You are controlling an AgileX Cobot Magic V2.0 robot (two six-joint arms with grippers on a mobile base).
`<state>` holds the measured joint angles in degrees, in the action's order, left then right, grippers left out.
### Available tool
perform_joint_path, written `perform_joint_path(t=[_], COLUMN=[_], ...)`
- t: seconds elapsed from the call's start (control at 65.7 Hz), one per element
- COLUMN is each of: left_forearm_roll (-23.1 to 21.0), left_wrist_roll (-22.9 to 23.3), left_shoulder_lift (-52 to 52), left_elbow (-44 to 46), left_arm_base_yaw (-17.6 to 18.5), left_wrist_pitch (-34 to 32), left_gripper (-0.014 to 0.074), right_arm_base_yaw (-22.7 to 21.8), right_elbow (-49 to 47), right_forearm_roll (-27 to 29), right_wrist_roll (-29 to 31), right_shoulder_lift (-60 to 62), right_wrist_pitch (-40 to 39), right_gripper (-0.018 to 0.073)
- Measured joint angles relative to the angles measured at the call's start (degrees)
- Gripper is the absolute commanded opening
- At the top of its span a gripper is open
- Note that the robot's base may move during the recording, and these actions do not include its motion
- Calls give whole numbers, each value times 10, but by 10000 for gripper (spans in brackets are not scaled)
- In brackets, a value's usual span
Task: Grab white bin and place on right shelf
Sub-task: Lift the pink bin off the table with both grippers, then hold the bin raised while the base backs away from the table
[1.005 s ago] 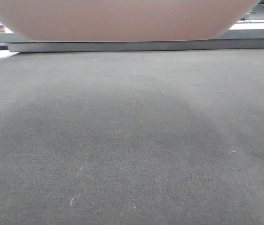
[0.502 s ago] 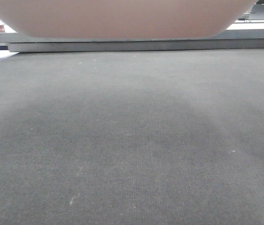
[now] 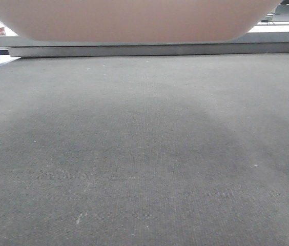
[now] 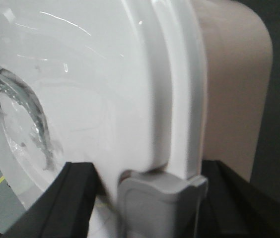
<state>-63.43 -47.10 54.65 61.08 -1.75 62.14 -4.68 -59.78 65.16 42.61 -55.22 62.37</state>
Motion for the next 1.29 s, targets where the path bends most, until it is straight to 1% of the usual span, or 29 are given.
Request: perform_joint_path(t=[1.294], left_forearm_roll=[-1], left_wrist_roll=[0], left_shoulder_lift=[0], left_elbow=[0], left_arm_base_yaw=[0], left_wrist_pitch=[0], left_gripper=[248], right_arm_base_yaw=[0], right_elbow=[0], right_forearm_roll=[0], right_wrist_roll=[0], right_shoulder_lift=[0], right_wrist_pitch=[0], right_gripper=[457])
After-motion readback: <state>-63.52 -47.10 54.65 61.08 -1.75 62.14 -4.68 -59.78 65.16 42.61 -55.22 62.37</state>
